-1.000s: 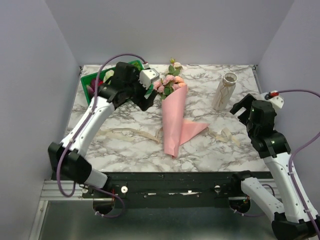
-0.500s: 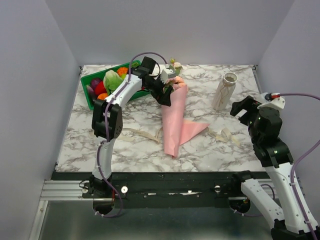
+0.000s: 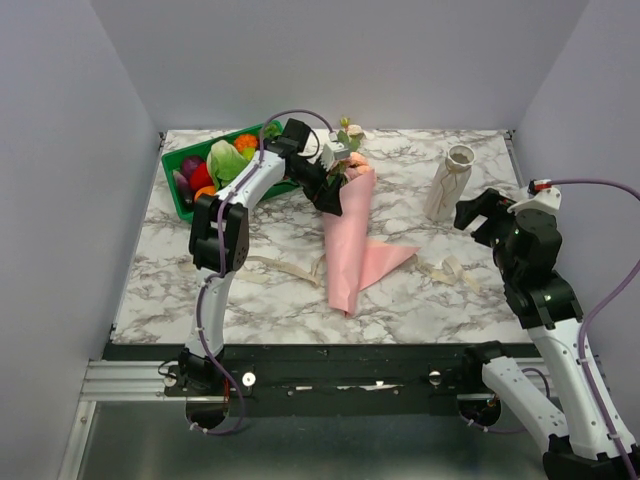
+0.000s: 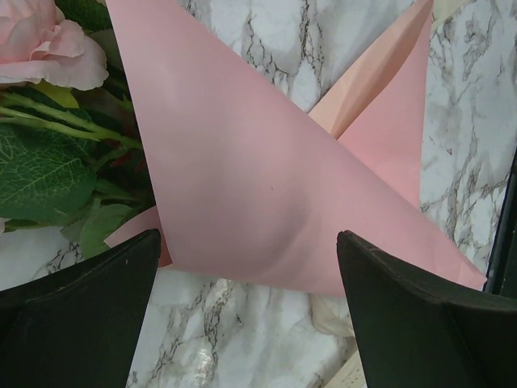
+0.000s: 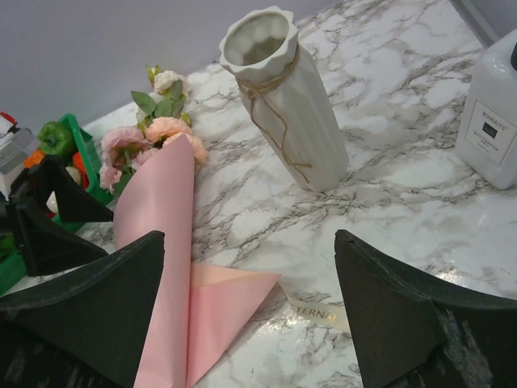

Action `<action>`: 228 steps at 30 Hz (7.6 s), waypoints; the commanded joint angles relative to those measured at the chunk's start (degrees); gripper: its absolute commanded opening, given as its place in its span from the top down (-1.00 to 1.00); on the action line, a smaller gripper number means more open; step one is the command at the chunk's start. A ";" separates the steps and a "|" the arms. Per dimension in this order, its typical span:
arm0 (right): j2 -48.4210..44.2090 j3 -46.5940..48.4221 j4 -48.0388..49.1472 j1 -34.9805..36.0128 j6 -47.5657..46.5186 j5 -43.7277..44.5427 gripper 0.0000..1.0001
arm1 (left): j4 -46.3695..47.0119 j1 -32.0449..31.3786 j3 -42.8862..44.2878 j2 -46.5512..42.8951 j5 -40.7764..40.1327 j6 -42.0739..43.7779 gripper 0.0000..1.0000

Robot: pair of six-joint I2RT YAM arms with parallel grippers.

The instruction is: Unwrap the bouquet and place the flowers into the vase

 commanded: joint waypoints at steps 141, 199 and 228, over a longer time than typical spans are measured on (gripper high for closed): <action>-4.79 -2.49 1.13 0.41 -0.07 -4.91 -0.78 | -6.28 8.44 3.45 -11.05 -3.71 -16.77 -0.98; -4.62 2.08 0.87 11.92 -8.07 1.86 -0.78 | -33.62 -0.01 9.13 -6.31 11.14 7.61 -0.98; -0.84 1.64 3.24 12.71 -8.51 -1.48 -0.74 | -15.60 10.64 -8.62 -3.85 4.82 10.24 -0.98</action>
